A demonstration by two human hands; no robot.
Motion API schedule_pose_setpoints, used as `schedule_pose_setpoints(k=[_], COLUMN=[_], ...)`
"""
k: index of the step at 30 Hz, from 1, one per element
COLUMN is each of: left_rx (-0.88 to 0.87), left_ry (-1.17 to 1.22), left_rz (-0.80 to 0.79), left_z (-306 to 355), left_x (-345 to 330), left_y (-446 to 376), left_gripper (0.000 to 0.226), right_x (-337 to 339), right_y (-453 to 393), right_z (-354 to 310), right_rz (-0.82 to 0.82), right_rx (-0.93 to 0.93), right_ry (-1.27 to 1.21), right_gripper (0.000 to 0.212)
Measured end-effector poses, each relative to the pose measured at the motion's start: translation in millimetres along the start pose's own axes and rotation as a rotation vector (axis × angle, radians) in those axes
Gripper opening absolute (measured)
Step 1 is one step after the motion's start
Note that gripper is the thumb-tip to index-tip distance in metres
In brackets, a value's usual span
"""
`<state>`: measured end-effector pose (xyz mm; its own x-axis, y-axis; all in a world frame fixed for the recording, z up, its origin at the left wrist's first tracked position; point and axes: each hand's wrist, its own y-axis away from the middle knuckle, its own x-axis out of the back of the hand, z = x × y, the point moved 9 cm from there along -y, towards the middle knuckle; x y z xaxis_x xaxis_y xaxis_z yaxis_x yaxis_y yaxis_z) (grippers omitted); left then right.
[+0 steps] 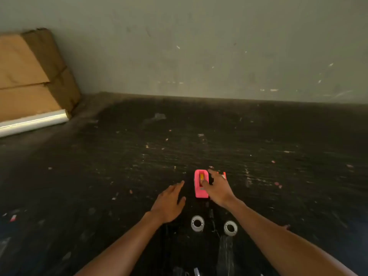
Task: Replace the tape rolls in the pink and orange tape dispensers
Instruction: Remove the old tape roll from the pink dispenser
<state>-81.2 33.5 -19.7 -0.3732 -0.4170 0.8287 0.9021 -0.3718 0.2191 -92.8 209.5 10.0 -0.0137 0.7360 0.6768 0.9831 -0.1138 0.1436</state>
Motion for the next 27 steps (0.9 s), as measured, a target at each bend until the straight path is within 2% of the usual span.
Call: schedule_pose_setpoints(k=[6, 10, 13, 15, 18, 22, 27], left_rx=[-0.01, -0.106, -0.18, -0.23, -0.283, -0.289, -0.243], left_ry=[0.02, -0.049, -0.135, -0.186, -0.262, -0.277, -0.244], left_rz=[-0.062, -0.173, -0.296, -0.353, -0.379, -0.342, -0.287], left_z=[3.5, 15.3, 24.8, 29.1, 27.9, 17.8, 1.3], left_x=[1.3, 7.8, 2.8, -2.1, -6.4, -2.2, -2.4], left_y=[-46.0, -92.3, -116.1, -124.9, -126.4, -111.0, -69.8], left_gripper=[0.072, 0.084, 0.091, 0.092, 0.085, 0.075, 0.072], right_x=[-27.8, -45.3, -47.0, -45.8, -48.4, -48.2, -51.9], right_y=[-10.0, -9.2, -12.0, -14.4, -14.2, -8.9, 8.7], right_z=[14.1, 26.0, 32.3, 34.9, 38.5, 37.8, 26.2], right_rz=[0.038, 0.077, 0.107, 0.097, 0.0, -0.139, -0.306], right_rx=[-0.135, -0.198, -0.182, -0.13, -0.048, 0.02, 0.132], right_ry=[-0.013, -0.02, -0.029, -0.017, 0.033, 0.109, 0.178], right_gripper=[0.064, 0.075, 0.078, 0.071, 0.062, 0.064, 0.063])
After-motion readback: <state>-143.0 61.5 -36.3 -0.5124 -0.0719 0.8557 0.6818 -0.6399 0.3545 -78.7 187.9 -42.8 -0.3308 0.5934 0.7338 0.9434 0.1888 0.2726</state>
